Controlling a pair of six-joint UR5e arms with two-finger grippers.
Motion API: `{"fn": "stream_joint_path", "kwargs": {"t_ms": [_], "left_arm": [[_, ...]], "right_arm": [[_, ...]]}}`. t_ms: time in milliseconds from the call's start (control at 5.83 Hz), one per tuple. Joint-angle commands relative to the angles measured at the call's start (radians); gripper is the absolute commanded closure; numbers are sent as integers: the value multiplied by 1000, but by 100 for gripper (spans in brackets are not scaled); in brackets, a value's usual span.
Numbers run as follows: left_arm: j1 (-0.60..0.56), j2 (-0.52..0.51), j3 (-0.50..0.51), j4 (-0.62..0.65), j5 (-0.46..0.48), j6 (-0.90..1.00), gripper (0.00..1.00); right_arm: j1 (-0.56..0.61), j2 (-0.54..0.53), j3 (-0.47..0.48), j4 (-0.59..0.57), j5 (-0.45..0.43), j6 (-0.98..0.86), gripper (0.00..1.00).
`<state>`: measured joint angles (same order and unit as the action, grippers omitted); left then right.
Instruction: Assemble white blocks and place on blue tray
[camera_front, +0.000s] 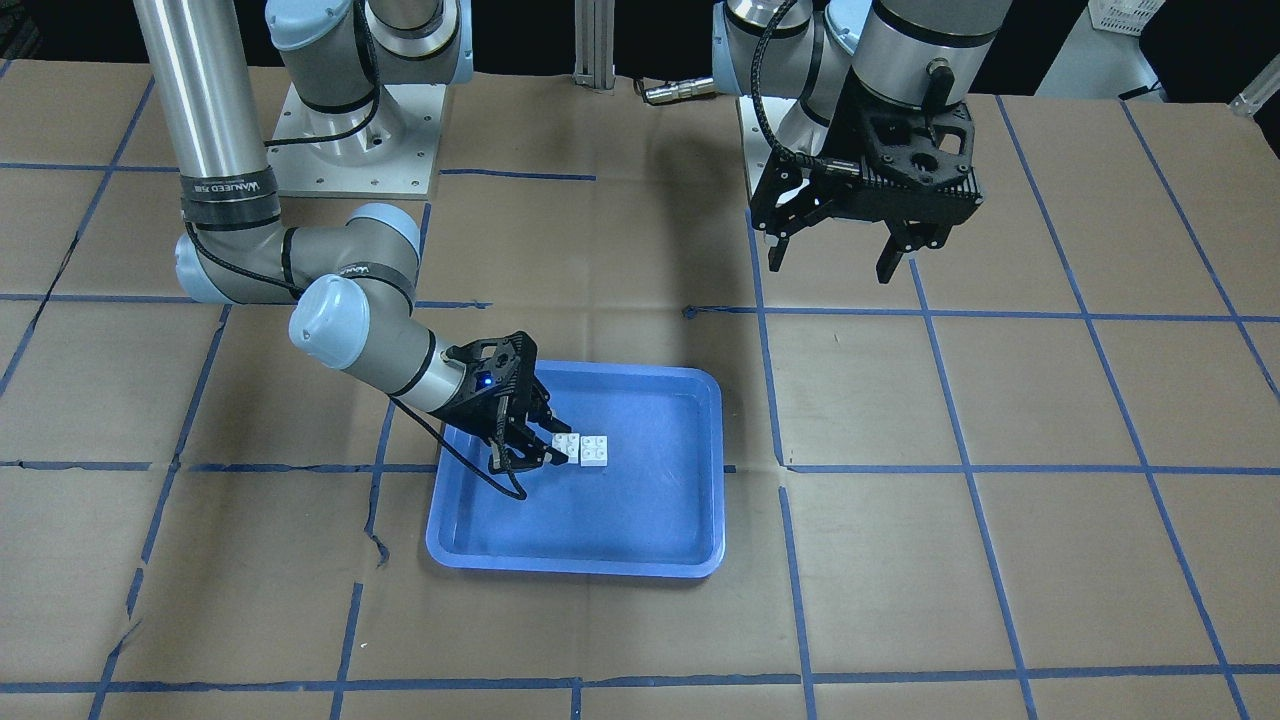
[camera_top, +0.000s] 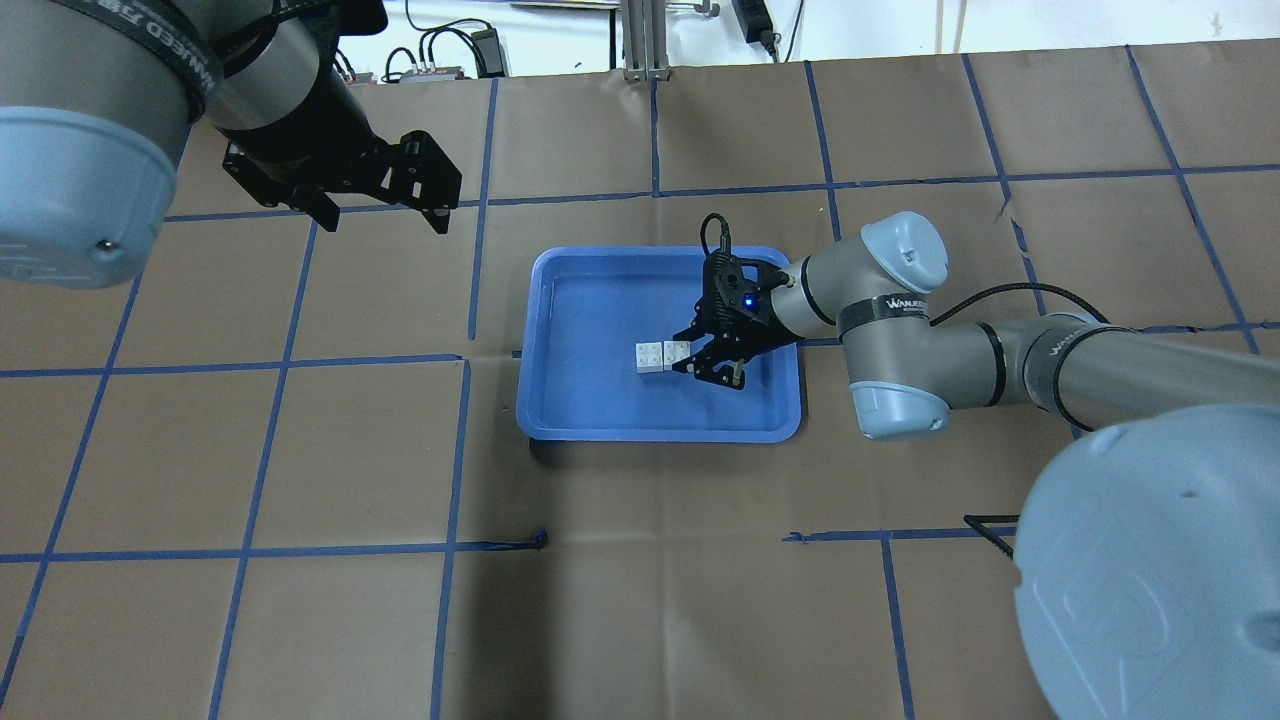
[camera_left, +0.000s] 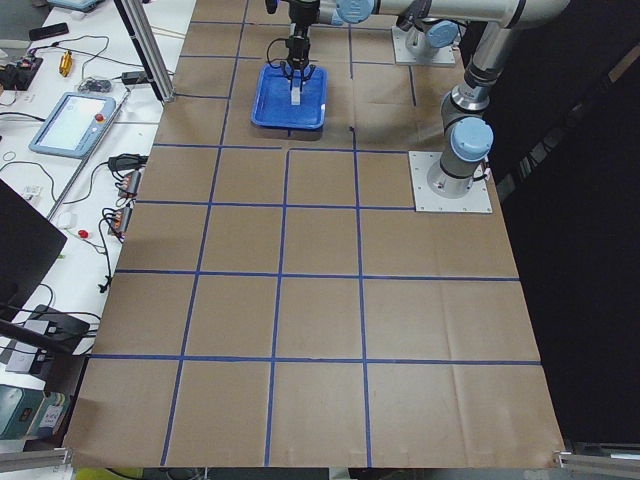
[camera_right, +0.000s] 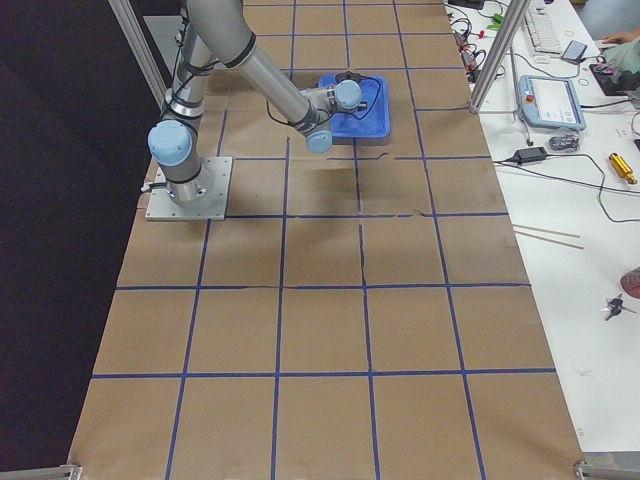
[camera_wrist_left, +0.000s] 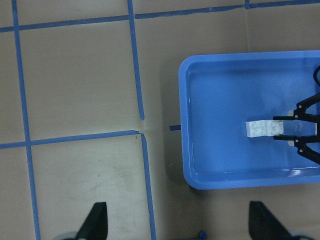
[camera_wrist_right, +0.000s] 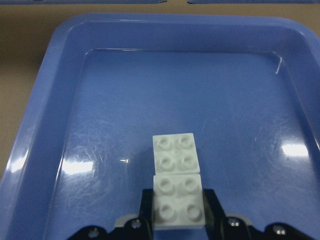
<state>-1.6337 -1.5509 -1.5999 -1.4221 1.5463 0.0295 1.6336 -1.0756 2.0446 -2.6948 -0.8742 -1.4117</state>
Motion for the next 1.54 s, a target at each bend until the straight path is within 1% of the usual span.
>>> {"fn": "stream_joint_path", "kwargs": {"t_ms": [0,1029,1200,1371], "left_arm": [[0,0,0,0,-2,1,1],[8,0,0,-1,-2,10,1],[6,0,0,-1,-2,10,1],[6,0,0,-1,-2,10,1]], "right_arm": [[2,0,0,1,-3,0,91],[2,9,-1,0,9,0,90],[2,11,-3,0,12,0,78],[2,11,-3,-2,14,2,76]]}}
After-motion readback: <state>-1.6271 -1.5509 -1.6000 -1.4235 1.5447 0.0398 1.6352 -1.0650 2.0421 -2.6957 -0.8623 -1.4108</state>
